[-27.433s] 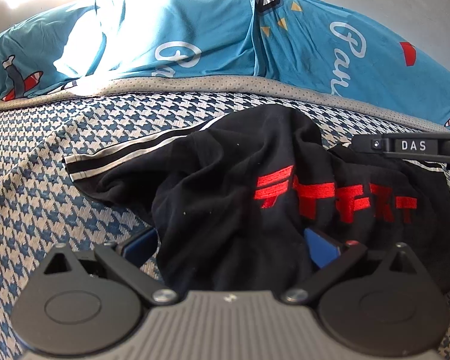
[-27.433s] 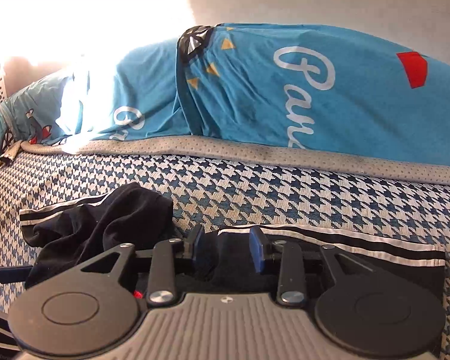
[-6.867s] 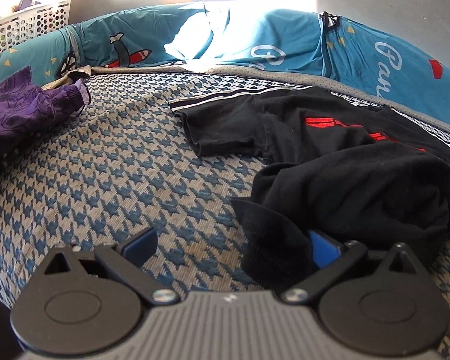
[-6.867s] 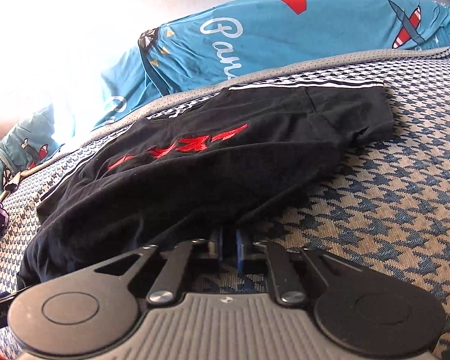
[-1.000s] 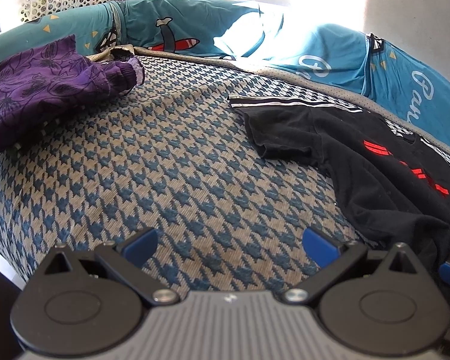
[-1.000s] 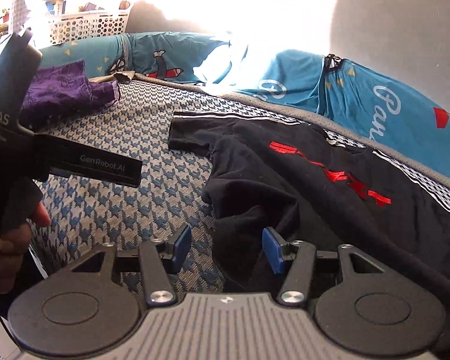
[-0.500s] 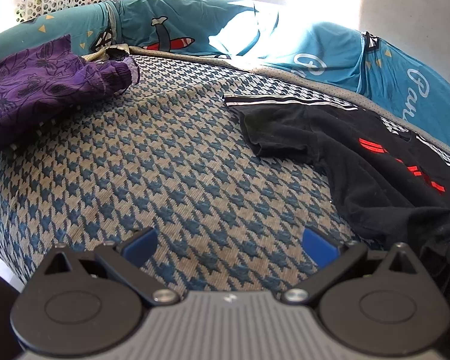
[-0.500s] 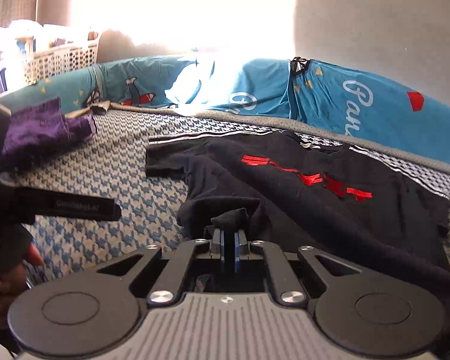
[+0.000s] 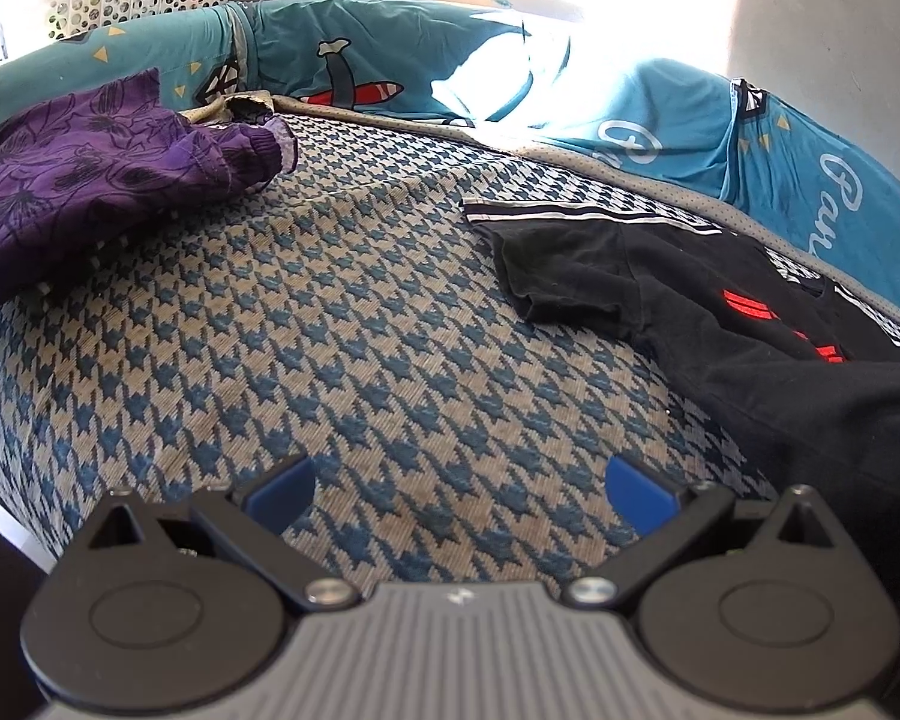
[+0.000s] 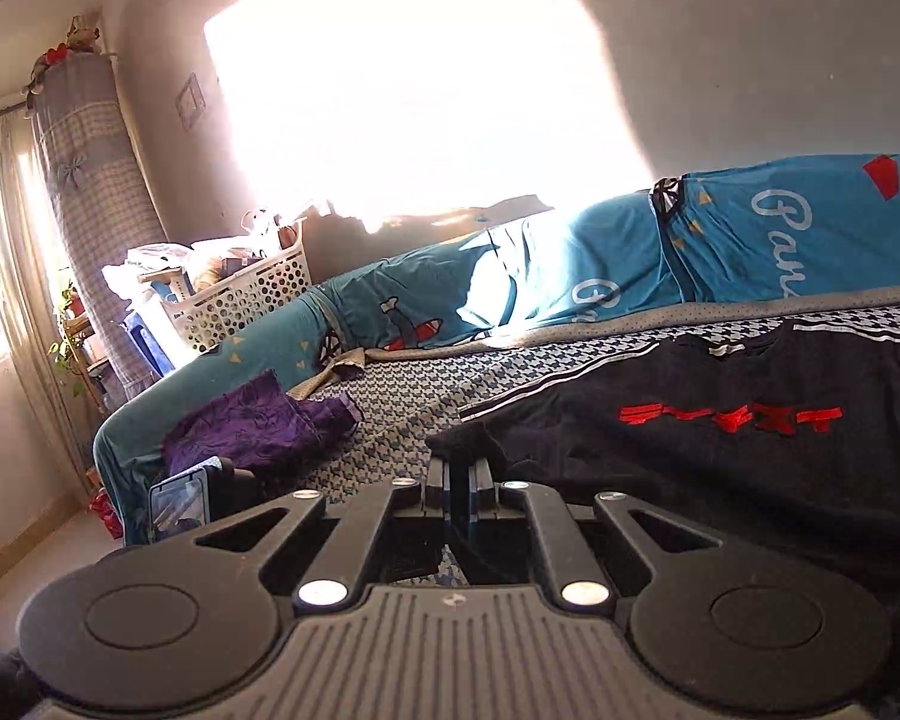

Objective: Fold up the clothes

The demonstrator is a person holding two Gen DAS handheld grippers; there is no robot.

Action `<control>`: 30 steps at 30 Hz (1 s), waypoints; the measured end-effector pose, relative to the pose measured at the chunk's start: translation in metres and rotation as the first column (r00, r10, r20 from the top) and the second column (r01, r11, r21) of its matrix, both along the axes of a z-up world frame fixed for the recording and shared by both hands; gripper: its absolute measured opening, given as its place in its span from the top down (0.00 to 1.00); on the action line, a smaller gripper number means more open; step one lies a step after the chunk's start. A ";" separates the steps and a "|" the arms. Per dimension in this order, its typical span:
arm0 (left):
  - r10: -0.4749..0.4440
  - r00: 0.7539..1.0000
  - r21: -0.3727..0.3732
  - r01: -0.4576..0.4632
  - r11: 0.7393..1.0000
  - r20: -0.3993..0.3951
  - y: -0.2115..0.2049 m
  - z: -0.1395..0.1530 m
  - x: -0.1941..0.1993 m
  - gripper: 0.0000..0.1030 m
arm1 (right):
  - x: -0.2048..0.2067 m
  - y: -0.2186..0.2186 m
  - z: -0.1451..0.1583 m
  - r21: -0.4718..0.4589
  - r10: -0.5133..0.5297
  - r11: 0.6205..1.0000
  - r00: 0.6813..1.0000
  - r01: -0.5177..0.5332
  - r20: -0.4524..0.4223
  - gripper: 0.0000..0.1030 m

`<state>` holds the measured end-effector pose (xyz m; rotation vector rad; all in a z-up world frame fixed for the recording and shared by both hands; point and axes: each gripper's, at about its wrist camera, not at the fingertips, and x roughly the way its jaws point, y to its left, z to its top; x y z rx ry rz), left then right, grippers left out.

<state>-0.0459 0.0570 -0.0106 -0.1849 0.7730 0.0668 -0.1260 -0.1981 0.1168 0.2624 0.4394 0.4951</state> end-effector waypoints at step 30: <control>-0.015 1.000 0.016 0.015 1.000 0.017 -0.016 0.003 -0.005 0.00 | -0.029 0.038 -0.027 -0.167 0.189 0.966 0.980 -0.198 -0.067 0.77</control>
